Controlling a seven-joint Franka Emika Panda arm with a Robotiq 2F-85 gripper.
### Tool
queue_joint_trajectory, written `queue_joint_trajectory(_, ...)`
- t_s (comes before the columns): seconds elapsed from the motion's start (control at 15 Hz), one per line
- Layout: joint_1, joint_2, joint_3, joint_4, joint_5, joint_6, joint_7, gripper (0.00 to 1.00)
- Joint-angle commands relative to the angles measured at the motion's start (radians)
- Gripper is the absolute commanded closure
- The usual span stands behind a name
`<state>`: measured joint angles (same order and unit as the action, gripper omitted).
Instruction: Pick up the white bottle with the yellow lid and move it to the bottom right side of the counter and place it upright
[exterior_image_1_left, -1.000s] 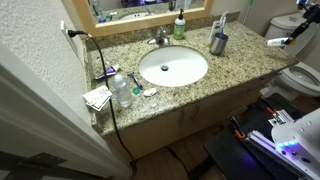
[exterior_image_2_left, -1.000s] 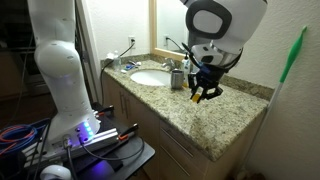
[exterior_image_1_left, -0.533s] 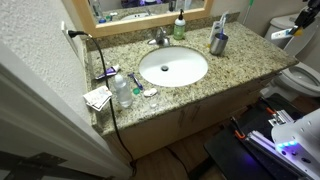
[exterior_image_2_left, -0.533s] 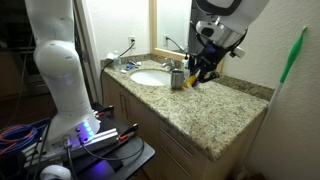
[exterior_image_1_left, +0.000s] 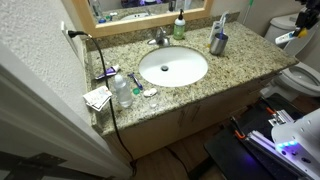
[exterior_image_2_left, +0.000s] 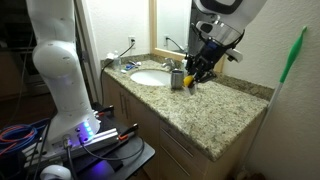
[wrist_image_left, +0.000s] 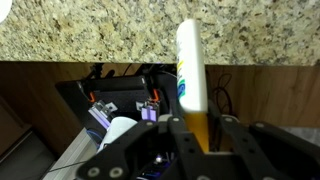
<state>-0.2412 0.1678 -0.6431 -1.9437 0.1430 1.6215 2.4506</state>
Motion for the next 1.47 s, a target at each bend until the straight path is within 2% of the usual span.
queue_joint_trajectory(0.0, -0.019, 0.035, 0.078, 0.144, -0.056, -0.205, 0.217, 0.93)
queue_joint_trajectory(0.07, -0.029, 0.055, 0.099, 0.187, -0.051, -0.28, 0.259, 0.93)
queue_joint_trajectory(0.13, 0.044, 0.129, -0.009, 0.257, -0.012, -0.369, 0.186, 0.93)
queue_joint_trajectory(0.2, 0.011, 0.018, 0.057, 0.133, -0.038, -0.247, 0.182, 0.93)
queue_joint_trajectory(0.27, 0.022, 0.029, 0.048, 0.158, -0.038, -0.274, 0.167, 0.74)
queue_joint_trajectory(0.4, 0.021, 0.031, 0.05, 0.153, -0.038, -0.269, 0.166, 0.74)
queue_joint_trajectory(0.47, 0.02, 0.031, 0.05, 0.151, -0.038, -0.269, 0.165, 0.93)
queue_joint_trajectory(0.73, 0.114, 0.246, -0.121, 0.273, -0.01, -0.374, 0.162, 0.93)
queue_joint_trajectory(0.93, 0.191, 0.42, -0.249, 0.343, 0.089, -0.436, 0.16, 0.93)
queue_joint_trajectory(1.0, 0.195, 0.458, -0.258, 0.356, 0.144, -0.432, 0.16, 0.93)
queue_joint_trajectory(1.07, 0.158, 0.434, -0.196, 0.35, 0.2, -0.397, 0.16, 0.93)
queue_joint_trajectory(1.13, 0.178, 0.389, -0.216, 0.296, 0.129, -0.384, 0.156, 0.74)
queue_joint_trajectory(1.27, 0.178, 0.44, -0.202, 0.324, 0.177, -0.383, 0.156, 0.74)
queue_joint_trajectory(1.33, 0.178, 0.447, -0.2, 0.33, 0.179, -0.383, 0.156, 0.93)
queue_joint_trajectory(1.4, 0.184, 0.485, -0.222, 0.345, 0.19, -0.384, 0.156, 0.93)
